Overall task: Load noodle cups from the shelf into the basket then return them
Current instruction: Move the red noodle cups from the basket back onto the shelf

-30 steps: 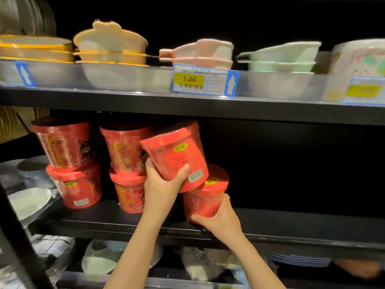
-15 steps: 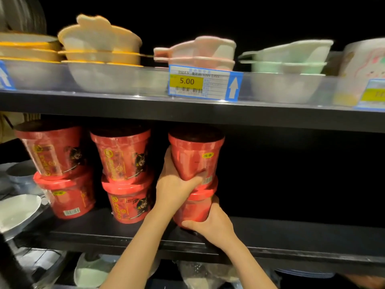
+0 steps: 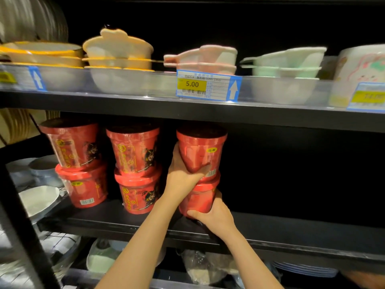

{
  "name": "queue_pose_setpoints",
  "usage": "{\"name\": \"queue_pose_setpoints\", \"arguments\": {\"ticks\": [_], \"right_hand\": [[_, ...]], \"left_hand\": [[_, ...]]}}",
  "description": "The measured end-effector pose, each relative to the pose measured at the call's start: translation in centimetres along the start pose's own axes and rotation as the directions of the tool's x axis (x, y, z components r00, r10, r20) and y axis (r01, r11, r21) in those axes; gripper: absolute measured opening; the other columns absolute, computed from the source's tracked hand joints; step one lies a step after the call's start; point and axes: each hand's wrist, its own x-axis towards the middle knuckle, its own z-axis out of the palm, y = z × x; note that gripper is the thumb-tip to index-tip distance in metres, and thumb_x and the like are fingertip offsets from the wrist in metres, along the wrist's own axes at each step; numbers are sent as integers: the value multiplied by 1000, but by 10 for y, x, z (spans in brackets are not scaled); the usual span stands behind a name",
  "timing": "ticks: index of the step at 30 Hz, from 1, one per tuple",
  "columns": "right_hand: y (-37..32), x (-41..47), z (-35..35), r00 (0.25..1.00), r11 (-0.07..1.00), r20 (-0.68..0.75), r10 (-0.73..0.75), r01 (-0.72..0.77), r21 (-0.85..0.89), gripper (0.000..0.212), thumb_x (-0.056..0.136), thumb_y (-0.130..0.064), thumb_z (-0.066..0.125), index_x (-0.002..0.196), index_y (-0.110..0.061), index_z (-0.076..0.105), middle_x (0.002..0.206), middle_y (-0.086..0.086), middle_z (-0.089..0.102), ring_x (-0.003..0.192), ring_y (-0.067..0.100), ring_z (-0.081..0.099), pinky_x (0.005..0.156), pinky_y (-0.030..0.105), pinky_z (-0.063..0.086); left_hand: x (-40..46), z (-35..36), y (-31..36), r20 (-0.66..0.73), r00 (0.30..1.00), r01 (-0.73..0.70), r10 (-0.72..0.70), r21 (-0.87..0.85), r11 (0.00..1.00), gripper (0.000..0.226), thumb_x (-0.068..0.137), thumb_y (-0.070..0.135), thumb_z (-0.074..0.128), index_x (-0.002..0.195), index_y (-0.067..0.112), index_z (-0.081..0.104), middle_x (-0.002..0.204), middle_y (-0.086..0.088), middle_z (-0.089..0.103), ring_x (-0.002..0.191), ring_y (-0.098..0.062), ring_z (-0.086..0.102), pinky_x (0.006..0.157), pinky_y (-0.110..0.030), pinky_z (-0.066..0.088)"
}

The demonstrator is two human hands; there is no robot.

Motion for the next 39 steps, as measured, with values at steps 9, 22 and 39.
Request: {"name": "queue_pose_setpoints", "arguments": {"ticks": [9, 22, 39], "right_hand": [[7, -43, -3, 985, 990, -130, -114, 101, -102, 63, 86, -36, 63, 140, -16, 36, 136, 3, 48, 124, 20, 48, 95, 29, 38], [-15, -200, 128, 892, 895, 363, -270, 371, -246, 49, 92, -46, 51, 136, -31, 36, 135, -15, 42, 126, 5, 41, 98, 18, 38], [-51, -272, 339, 348, 683, 930, -117, 709, -179, 52, 92, -45, 48, 139, -29, 33, 139, -4, 41, 128, 16, 41, 98, 28, 40]], "left_hand": [[-54, -45, -19, 30, 990, -141, 139, 304, 942, 64, 84, 35, 64, 138, 13, 35, 128, -5, 47, 117, -18, 48, 94, -28, 40], [-283, -199, -126, 18, 990, 79, -142, 757, 649, 46, 84, 38, 58, 123, 13, 56, 102, -3, 61, 91, -25, 62, 74, -36, 51], [-506, -316, -202, -477, 626, 758, -617, 557, 338, 44, 71, 48, 42, 105, 22, 50, 79, 4, 64, 62, -13, 64, 49, -19, 48]]}}
